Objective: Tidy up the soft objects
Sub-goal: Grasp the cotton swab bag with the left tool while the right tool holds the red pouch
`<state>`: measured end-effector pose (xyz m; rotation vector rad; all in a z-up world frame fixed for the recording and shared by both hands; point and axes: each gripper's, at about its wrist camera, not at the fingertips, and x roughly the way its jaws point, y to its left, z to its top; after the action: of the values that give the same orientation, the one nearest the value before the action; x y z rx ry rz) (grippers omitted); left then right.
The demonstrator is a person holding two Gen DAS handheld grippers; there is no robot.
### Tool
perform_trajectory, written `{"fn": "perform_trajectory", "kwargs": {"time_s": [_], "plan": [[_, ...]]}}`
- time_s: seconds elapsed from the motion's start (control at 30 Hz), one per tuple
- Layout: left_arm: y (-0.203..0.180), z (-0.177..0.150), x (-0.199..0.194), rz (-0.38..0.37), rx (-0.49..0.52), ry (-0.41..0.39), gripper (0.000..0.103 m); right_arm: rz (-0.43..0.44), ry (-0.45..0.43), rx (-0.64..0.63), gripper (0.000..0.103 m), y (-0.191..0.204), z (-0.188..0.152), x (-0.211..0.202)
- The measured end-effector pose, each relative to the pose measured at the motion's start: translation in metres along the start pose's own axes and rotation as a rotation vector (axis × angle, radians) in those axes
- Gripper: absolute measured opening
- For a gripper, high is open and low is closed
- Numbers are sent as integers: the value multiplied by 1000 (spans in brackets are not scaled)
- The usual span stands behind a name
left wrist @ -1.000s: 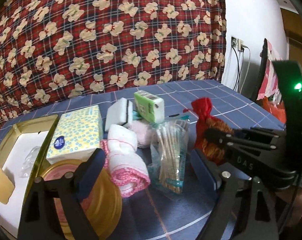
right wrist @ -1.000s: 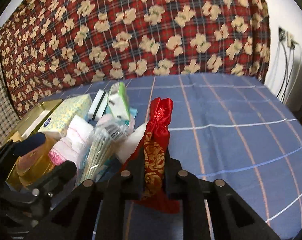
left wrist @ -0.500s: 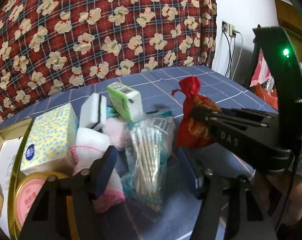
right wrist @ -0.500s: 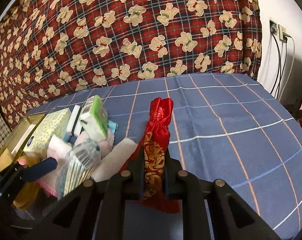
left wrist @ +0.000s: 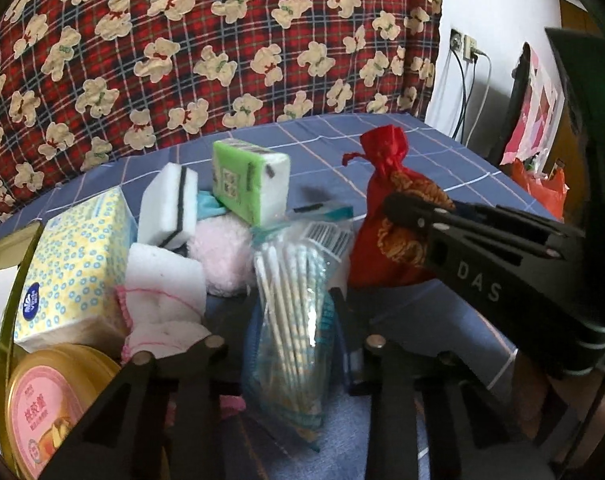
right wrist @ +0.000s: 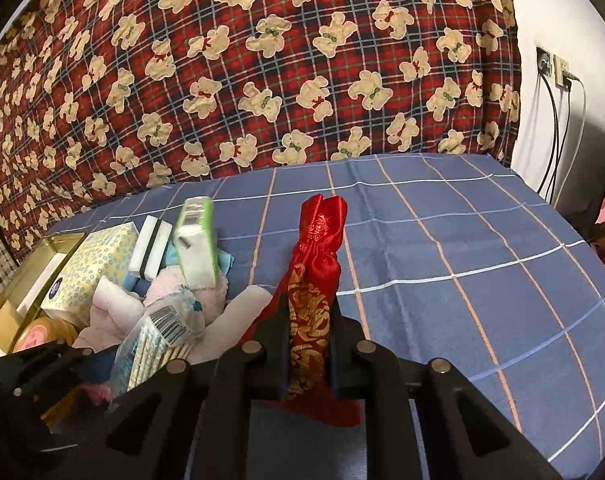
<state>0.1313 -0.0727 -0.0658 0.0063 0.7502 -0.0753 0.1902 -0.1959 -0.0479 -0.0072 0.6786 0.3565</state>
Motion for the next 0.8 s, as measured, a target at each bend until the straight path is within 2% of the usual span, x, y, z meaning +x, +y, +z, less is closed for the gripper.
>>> {"fn": "perform_trajectory", "kwargs": {"time_s": [0.3,0.57,0.8], "plan": [[13,-2,-17,0,-68,-101,25,17,-102,-2,16,9,-1,-15],[18,-6,-36,72,-89,-217,25,39,-153,1,16,17,0,-19],[24,-9,-53,92,-101,-305,25,26,-192,-20,16,26,-1,-24]]}}
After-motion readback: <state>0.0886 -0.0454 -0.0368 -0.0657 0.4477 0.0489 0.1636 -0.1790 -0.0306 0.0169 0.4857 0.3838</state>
